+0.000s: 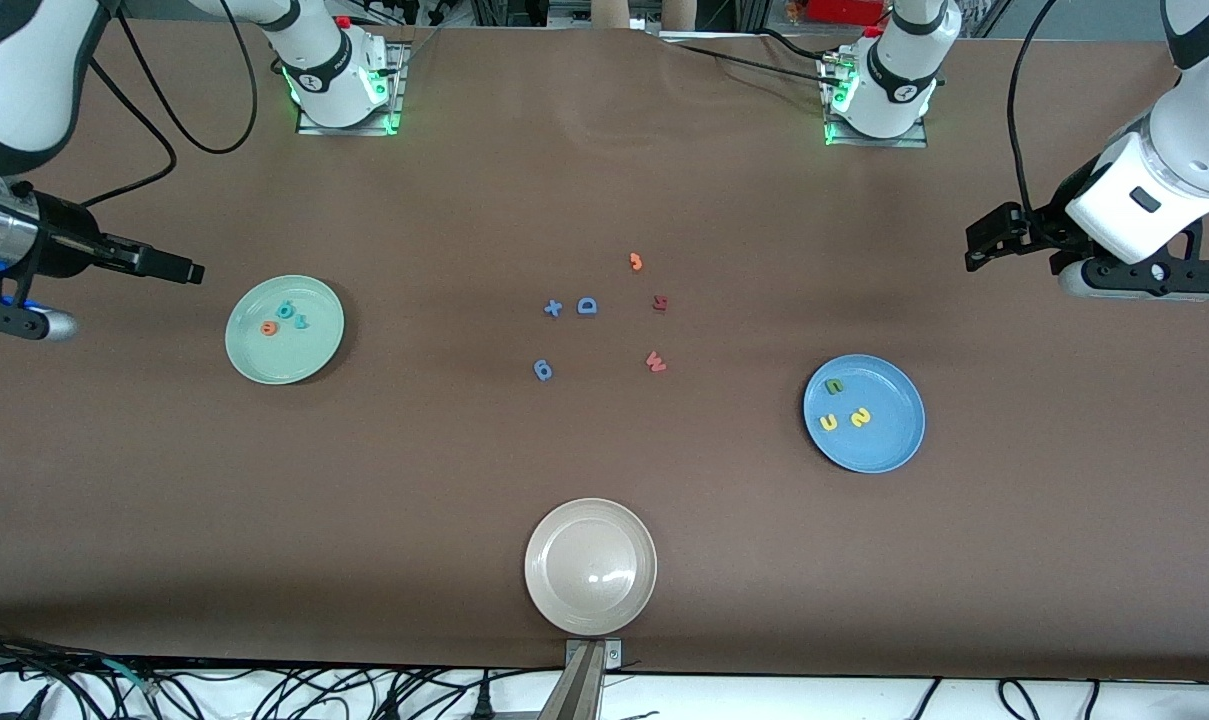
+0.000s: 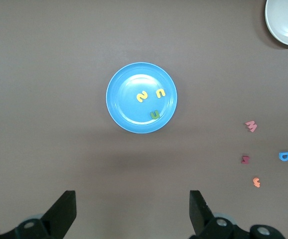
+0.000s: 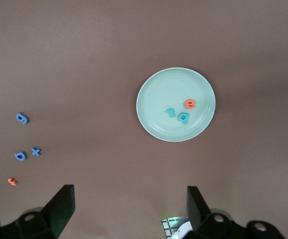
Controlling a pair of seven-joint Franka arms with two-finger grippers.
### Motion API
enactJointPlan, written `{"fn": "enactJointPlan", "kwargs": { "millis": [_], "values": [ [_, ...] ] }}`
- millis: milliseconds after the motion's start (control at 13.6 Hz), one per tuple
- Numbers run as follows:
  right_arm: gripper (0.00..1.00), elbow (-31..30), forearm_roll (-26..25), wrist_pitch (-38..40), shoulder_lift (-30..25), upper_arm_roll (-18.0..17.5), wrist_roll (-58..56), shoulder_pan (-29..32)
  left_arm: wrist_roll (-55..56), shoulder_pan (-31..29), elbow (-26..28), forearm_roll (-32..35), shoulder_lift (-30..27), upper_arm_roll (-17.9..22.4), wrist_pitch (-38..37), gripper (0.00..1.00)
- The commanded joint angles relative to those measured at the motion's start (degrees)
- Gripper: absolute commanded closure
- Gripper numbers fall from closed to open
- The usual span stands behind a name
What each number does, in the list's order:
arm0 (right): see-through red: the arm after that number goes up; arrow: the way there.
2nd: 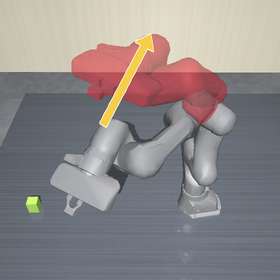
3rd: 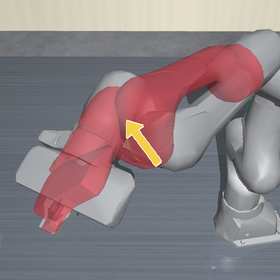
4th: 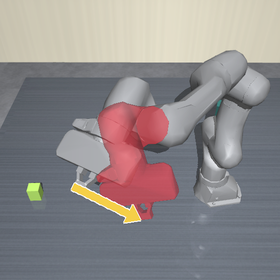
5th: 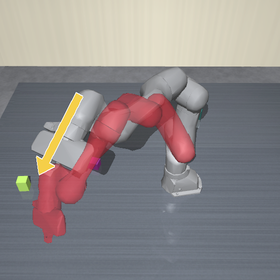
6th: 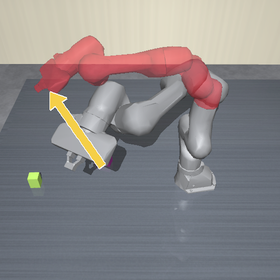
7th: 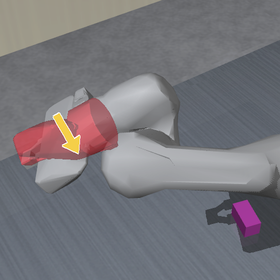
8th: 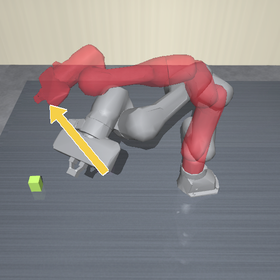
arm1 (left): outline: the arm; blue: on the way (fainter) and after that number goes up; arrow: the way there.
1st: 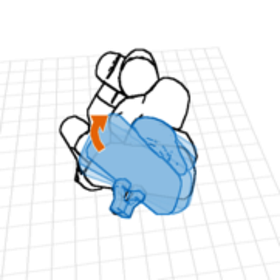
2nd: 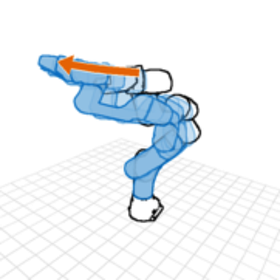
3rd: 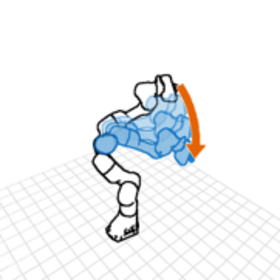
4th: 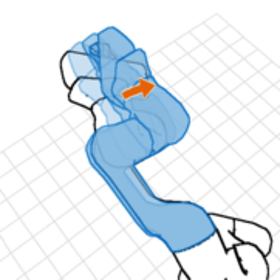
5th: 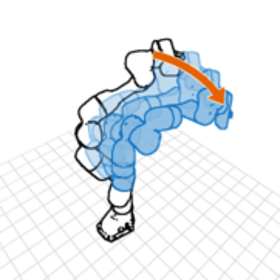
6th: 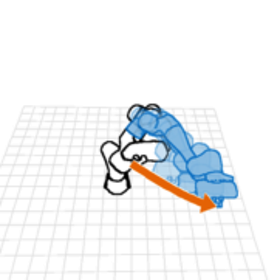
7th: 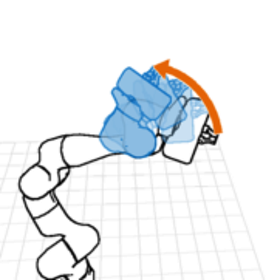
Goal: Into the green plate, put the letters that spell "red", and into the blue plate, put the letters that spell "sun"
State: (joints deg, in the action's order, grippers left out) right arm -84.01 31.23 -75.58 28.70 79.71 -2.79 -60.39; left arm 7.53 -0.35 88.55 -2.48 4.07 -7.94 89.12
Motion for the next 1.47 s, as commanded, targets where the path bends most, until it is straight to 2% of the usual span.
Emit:
{"fn": "enactJointPlan", "kwargs": {
  "millis": [0,147,368,515,662,956,1103,1177,1398],
  "values": [
    [0.01,3.76,-0.65,2.10,0.04,-1.66,0.94,2.63,-0.41,0.43,-0.05,1.50,-0.73,0.29,-0.79,0.00],
    [0.01,8.31,-1.43,2.37,-0.48,-6.73,3.56,6.49,-0.85,-0.09,-0.22,1.43,-0.73,0.73,-0.70,0.00],
    [0.01,12.45,-8.44,3.51,-0.83,-16.14,4.72,11.33,-0.59,0.08,-0.22,1.07,-0.81,0.30,-0.70,0.00],
    [0.01,12.90,-11.01,3.42,-2.59,-22.89,4.90,16.06,-0.76,0.08,-0.14,1.16,-0.90,0.38,-0.70,0.00],
    [0.01,14.39,-16.09,2.98,-5.04,-32.72,5.94,22.38,-0.76,-0.01,-0.13,1.16,-0.90,0.38,-0.79,0.00],
    [0.01,14.49,-27.26,0.97,-10.05,-56.01,8.84,37.67,-0.85,-0.18,-0.13,1.16,-0.90,0.56,-0.97,0.00],
    [0.01,13.61,-28.16,-0.17,-11.64,-65.51,9.11,46.81,-0.85,-0.27,0.04,1.07,-0.90,0.73,-1.14,0.00],
    [0.01,12.47,-28.24,-1.57,-12.43,-68.34,9.03,49.63,-0.85,-0.70,-0.05,0.90,-0.82,0.73,-1.14,0.00],
    [0.01,5.73,-29.12,-6.40,-15.94,-69.60,8.24,51.50,-0.94,-0.97,-0.05,0.90,-0.82,0.64,-1.14,0.00]
  ]
}}
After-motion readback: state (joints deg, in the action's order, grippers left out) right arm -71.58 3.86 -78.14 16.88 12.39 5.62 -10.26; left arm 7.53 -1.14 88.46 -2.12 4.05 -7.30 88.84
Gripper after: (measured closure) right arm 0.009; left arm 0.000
